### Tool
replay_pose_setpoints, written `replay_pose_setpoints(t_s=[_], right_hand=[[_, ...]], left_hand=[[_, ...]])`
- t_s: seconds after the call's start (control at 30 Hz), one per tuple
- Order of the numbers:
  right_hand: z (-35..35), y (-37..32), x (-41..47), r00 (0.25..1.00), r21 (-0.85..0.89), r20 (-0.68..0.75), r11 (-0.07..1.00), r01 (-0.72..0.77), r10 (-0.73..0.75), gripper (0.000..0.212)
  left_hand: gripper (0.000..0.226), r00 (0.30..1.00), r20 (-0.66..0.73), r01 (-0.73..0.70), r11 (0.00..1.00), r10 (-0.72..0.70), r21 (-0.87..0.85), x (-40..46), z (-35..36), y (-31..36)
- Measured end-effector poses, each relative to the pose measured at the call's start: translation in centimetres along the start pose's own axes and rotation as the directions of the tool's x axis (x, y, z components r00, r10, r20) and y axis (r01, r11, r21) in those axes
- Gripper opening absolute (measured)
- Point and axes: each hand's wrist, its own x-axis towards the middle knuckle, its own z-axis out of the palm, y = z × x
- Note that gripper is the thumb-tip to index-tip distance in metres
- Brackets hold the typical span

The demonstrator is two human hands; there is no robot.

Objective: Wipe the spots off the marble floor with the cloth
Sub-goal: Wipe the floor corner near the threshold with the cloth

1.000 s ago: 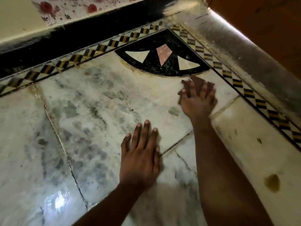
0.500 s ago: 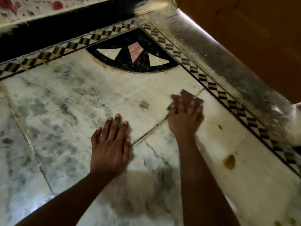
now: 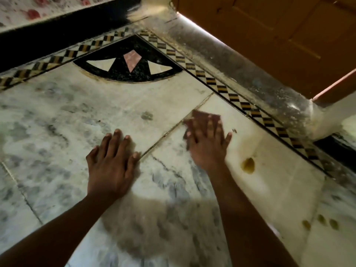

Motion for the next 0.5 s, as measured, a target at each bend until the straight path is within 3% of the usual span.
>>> replay_pose_setpoints(t_s=[0.1,0.17,0.27,0.33,0.43,0.5], right_hand=[[1.5,2.6,-9.7,0.988,-0.029,-0.142,0.998,0.062,-0.066,0.057],[0.9,5.7,-12.0,0.989,-0.037,-0.122,0.996,-0.085,0.080,0.057],[-1.0,8.2,-8.5,0.934,0.090,-0.043,0.933,-0.349,0.354,0.059],[-1.9,7.5,-5.6,0.909,0.103,0.021,0.904,-0.415,0.415,0.061],[-1.1,6.9,-7.5,0.959,0.013,0.018,0.959,-0.283,0.282,0.062],[0.2,8.4,-11.5,0.988,-0.010,-0.098,0.993,-0.118,0.116,0.062]], left_hand=[[0.067,1.000,0.014,-0.009,1.000,0.009,-0.016,-0.1,-0.3,0.2],[0.064,0.999,0.006,-0.051,0.998,0.051,-0.026,-0.2,-0.6,0.3],[0.060,0.974,-0.010,-0.228,0.973,0.228,-0.045,-0.5,-0.9,0.6],[0.062,0.950,-0.006,-0.313,0.949,0.313,-0.043,-0.5,-0.9,0.4],[0.065,0.958,-0.022,-0.286,0.953,0.285,-0.100,-1.9,-0.8,1.4],[0.068,0.956,-0.045,-0.294,0.939,0.290,-0.181,-3.4,-0.4,4.0]])
